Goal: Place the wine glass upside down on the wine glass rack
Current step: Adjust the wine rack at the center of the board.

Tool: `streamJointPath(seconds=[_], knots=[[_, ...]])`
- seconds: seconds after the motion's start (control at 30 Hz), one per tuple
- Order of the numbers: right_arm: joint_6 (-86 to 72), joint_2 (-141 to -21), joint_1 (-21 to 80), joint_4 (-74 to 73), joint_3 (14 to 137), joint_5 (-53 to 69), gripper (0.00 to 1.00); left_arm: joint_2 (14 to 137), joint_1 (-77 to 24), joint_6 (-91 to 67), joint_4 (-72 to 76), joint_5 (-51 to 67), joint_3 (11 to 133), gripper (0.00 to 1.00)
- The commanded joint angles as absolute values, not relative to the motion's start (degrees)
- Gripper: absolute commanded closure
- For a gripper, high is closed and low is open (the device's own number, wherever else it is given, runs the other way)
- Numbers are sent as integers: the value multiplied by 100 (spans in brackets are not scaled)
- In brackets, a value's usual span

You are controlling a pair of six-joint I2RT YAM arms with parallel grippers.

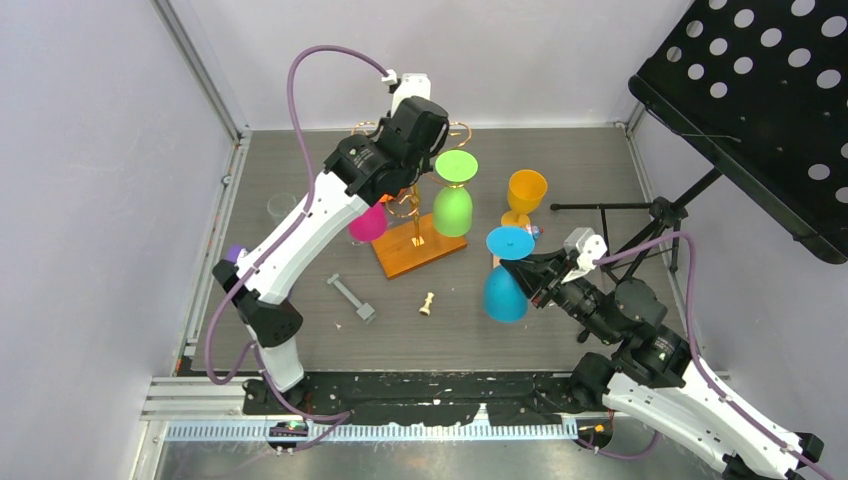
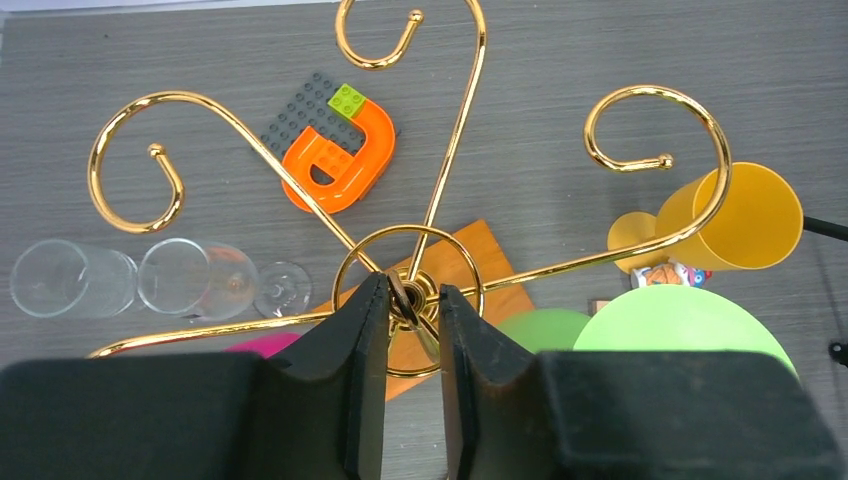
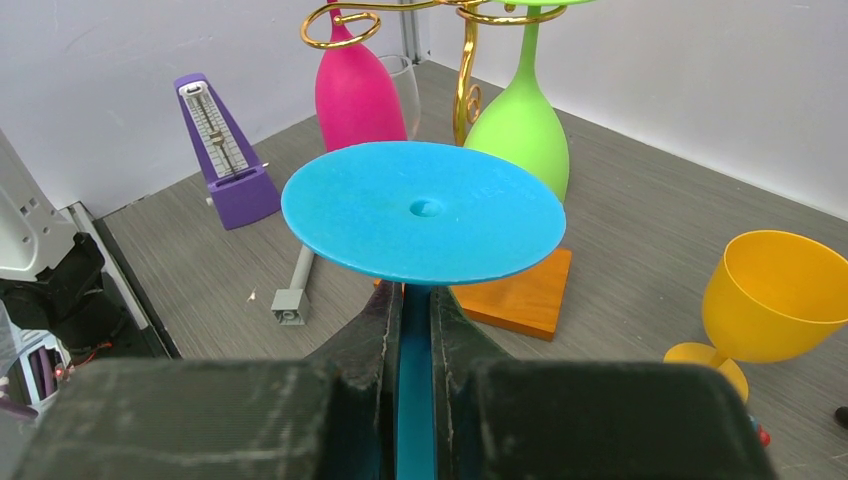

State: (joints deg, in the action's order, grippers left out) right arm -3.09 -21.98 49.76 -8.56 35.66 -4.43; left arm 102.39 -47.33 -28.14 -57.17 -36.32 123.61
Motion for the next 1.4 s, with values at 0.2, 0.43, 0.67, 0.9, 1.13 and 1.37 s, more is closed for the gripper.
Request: streamJointPath(seconds=[0.2,0.43,0.67,0.9,1.13,1.37], knots=[[-245,-2115,4993,-734,3612,-466,94,10357,-4711,-2828,-5464,-3916,12676,78],[-235,-2053,4997,-805,3611,-461,94,10454,-4711,-2807,-5490,-3829,12744,95],[-216,-2010,4993,-852,3616,-487,94,10441,-4711,-2725,-5478,-3767,12736,100],[-206,-2020,4995,-836,3571,-510,94,10251,-4711,-2230,-5219,-3360,12759,100],[-220,-2063,4992,-790,3560,-527,94,10134,-4707,-1763,-5189,-3007,12948,100],[-228,-2158,4994,-739,3573,-519,94,10192,-4554,-1458,-5448,-2591,13400,100]])
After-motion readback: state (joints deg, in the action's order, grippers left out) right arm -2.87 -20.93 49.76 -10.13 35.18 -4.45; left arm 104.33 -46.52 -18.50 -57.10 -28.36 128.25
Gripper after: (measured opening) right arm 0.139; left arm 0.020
